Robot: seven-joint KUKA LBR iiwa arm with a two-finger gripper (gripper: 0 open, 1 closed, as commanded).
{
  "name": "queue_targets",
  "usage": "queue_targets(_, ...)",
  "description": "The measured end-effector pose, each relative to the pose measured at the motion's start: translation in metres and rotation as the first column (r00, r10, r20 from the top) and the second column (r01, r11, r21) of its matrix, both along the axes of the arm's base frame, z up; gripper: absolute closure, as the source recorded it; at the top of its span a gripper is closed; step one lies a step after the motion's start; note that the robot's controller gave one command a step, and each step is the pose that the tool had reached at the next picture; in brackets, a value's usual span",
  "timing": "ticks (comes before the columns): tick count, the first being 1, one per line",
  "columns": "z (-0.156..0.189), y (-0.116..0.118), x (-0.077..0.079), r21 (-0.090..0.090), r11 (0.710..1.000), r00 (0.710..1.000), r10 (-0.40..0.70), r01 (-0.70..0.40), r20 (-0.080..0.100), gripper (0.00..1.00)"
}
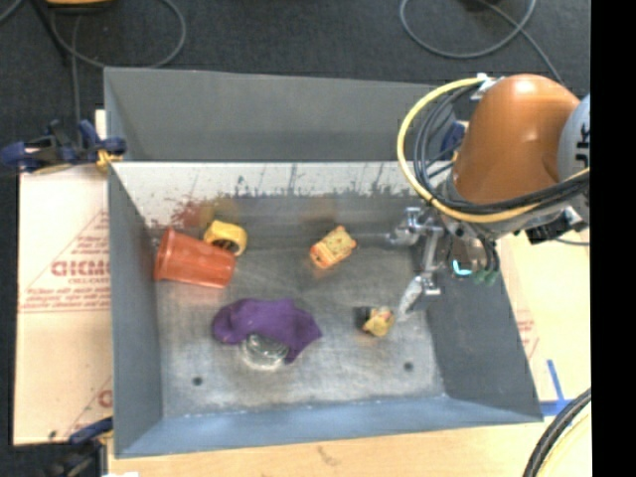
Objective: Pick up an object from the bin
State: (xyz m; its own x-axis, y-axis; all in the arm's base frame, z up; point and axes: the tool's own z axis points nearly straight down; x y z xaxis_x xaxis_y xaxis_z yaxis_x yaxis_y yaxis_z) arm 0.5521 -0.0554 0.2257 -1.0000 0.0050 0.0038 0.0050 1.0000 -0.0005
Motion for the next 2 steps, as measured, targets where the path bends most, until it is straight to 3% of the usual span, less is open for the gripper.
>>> queue_targets(1,0.005,0.0,0.001,-0.001,1.0,1.0,0.002,-0.002,0.008,0.0)
queue_targets(2,-0.056,-0.011,0.0,0.001,0.998,0.997,-0.071,0.071,0.012,0.0)
